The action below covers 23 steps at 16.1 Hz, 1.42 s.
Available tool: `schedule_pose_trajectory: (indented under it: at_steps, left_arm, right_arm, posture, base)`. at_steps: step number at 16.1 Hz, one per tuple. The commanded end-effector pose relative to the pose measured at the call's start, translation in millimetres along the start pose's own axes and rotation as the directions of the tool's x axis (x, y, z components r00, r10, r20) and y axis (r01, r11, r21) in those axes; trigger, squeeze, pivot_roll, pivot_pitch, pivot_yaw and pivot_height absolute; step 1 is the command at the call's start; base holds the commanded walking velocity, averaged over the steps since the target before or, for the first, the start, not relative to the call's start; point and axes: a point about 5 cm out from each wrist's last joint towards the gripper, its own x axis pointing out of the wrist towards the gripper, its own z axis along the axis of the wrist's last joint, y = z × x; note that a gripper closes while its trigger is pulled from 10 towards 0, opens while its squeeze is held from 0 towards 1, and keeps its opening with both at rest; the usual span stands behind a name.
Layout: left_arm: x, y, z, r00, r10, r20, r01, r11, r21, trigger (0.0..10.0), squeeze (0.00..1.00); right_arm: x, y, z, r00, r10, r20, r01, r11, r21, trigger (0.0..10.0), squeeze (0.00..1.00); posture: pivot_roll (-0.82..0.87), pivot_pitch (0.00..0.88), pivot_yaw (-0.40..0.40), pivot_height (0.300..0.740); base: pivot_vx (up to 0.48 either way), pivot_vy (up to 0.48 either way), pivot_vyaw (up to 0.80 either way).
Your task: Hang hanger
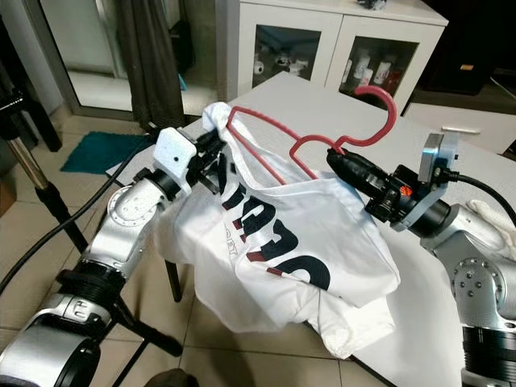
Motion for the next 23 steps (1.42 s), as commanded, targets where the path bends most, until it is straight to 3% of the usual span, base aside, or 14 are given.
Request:
schedule_pose_trajectory:
  at_steps: [1,2,4,6,7,12,13,16,17,19,20,21,22,23]
  left_arm:
    - [0.7,-3.6,3.9,0.999,-0.028,0.016,0.028,0.999,0.024,10.0,1.00]
    - [0.9,-5.6,2.2,0.999,-0.035,0.001,0.035,0.999,-0.021,10.0,0.00]
    - [-0.4,-6.2,0.9,0.999,-0.034,0.000,0.034,0.994,-0.105,10.0,0.00]
    - [-3.2,-10.5,1.2,0.997,-0.072,0.015,0.074,0.976,-0.207,10.0,0.00]
    - [-6.9,-16.3,1.2,0.994,-0.110,0.026,0.113,0.962,-0.248,10.0,1.00]
    - [-9.1,-21.4,-0.8,0.987,-0.162,-0.001,0.156,0.954,-0.257,10.0,1.00]
    - [-9.3,-20.5,-0.8,0.987,-0.163,-0.005,0.157,0.955,-0.252,10.0,0.00]
    - [-6.8,-15.3,3.8,0.988,-0.152,0.004,0.148,0.959,-0.242,10.0,0.00]
    - [-4.4,-15.1,6.6,0.989,-0.150,0.014,0.149,0.956,-0.253,10.0,0.00]
    - [-0.9,-12.4,7.4,0.992,-0.123,0.010,0.122,0.959,-0.256,10.0,0.00]
    - [-0.5,-7.8,3.6,0.996,-0.085,-0.014,0.079,0.964,-0.254,10.0,0.27]
    - [-0.9,-5.5,1.9,0.997,-0.072,-0.022,0.064,0.961,-0.268,10.0,0.73]
    - [-1.2,-3.4,0.4,0.997,-0.065,-0.041,0.052,0.964,-0.262,10.0,0.68]
    - [-1.2,-2.2,-0.2,0.997,-0.055,-0.050,0.040,0.964,-0.262,10.0,0.00]
  right_arm:
    - [0.9,-3.4,6.2,1.000,-0.017,0.019,0.018,0.999,-0.033,0.0,0.00]
    - [2.6,-7.5,7.4,0.999,-0.045,0.024,0.046,0.997,-0.056,0.0,0.00]
    - [3.8,-9.2,7.3,0.998,-0.057,0.026,0.058,0.996,-0.074,0.0,0.00]
    - [5.7,-14.3,6.5,0.992,-0.124,0.017,0.126,0.981,-0.149,0.0,0.00]
    - [9.6,-16.6,8.2,0.987,-0.160,0.014,0.159,0.961,-0.226,0.0,0.00]
    - [15.4,-14.4,9.6,0.989,-0.149,0.020,0.149,0.947,-0.286,0.0,0.00]
    - [16.1,-12.3,9.1,0.991,-0.133,0.018,0.132,0.950,-0.283,0.0,0.00]
    - [17.5,-7.0,-1.2,0.992,-0.120,-0.049,0.094,0.927,-0.363,0.0,0.00]
    - [19.3,-4.6,-8.0,0.988,-0.120,-0.097,0.068,0.903,-0.423,0.0,0.00]
    - [24.0,1.8,-8.8,0.993,-0.094,-0.074,0.055,0.907,-0.418,0.0,0.00]
    - [24.8,3.5,-7.9,0.994,-0.090,-0.068,0.053,0.906,-0.421,0.0,0.00]
    - [25.5,5.0,-7.2,0.994,-0.086,-0.064,0.050,0.900,-0.433,0.0,0.00]
    - [28.0,9.6,-1.3,0.997,-0.066,-0.038,0.042,0.893,-0.449,0.0,0.00]
    - [29.3,10.7,2.0,0.998,-0.061,-0.028,0.042,0.890,-0.455,0.0,0.00]
  posture:
    - [0.05,0.000,-0.022,0.723]
    - [0.05,0.000,-0.023,0.723]
    - [0.05,0.000,-0.023,0.723]
    - [0.05,0.000,-0.024,0.723]
    - [0.05,0.000,-0.026,0.723]
    - [0.05,0.000,-0.028,0.723]
    - [0.05,0.000,-0.028,0.723]
    - [0.04,0.000,-0.023,0.723]
    - [0.04,0.000,-0.021,0.723]
    - [0.04,0.000,-0.019,0.723]
    - [0.04,0.000,-0.017,0.723]
    - [0.04,0.000,-0.016,0.723]
    - [0.04,0.000,-0.017,0.723]
    - [0.04,0.000,-0.017,0.723]
  base:
    - [0.000,0.000,0.00]
    - [0.000,0.000,0.00]
    - [0.000,0.000,0.00]
    - [0.000,0.000,0.00]
    - [0.000,0.000,0.00]
    - [0.000,0.000,0.00]
    - [0.000,0.000,0.00]
    - [0.000,0.000,0.00]
    - [0.000,0.000,0.00]
    - [0.000,0.000,0.00]
    - [0.000,0.000,0.00]
    - [0.000,0.000,0.00]
    - [0.000,0.000,0.00]
    - [0.000,0.000,0.00]
